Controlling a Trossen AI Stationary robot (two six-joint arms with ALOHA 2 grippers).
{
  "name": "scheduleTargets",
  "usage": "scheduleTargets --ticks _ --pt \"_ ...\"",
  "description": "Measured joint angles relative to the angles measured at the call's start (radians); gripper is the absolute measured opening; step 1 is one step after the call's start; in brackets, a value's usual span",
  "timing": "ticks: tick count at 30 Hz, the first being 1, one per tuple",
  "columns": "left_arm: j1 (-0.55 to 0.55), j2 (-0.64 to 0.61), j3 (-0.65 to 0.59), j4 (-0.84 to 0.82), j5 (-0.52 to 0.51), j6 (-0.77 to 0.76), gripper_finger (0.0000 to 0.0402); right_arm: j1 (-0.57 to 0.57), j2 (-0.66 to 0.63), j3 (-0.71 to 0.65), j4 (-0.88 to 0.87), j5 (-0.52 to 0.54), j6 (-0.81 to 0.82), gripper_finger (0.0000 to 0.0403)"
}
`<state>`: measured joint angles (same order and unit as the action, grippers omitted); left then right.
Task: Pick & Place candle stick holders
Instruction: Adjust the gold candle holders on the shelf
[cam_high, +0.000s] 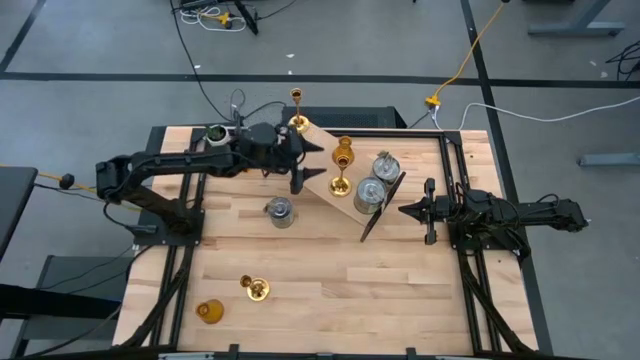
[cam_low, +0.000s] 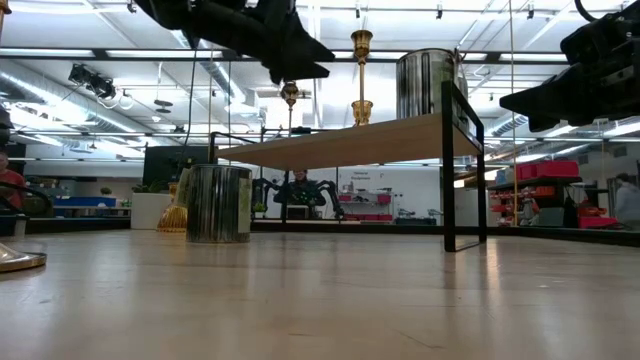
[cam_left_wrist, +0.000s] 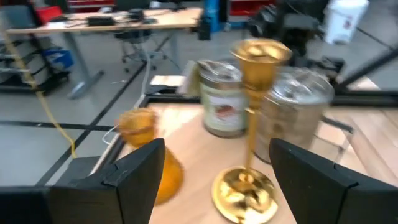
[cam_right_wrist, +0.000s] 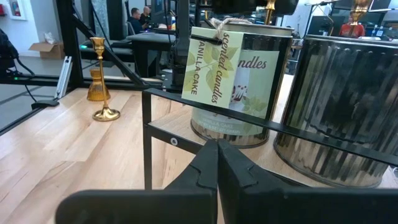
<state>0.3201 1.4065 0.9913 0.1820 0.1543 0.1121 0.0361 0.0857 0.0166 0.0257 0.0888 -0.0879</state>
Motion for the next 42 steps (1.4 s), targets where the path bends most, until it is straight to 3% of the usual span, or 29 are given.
scheduleTargets --ticks 14,21,34,42 --pt "-0.07 0.116 -0.001 0.077 0.008 0.004 0.0298 0.0 0.0 0.0 0.0 0.0 0.0 0.0003" --pt "-0.09 0.158 -0.001 0.195 -0.102 0.002 0.0298 0.0 0.0 0.0 0.0 0.0 0.0 0.0003" --pt "-0.096 0.184 -0.001 0.281 -0.081 -0.076 0.0298 0.0 0.0 0.0 0.0 0.0 0.0 0.0003" --pt "-0.092 0.212 0.0 0.334 -0.126 -0.101 0.0298 0.0 0.0 0.0 0.0 0.0 0.0 0.0003"
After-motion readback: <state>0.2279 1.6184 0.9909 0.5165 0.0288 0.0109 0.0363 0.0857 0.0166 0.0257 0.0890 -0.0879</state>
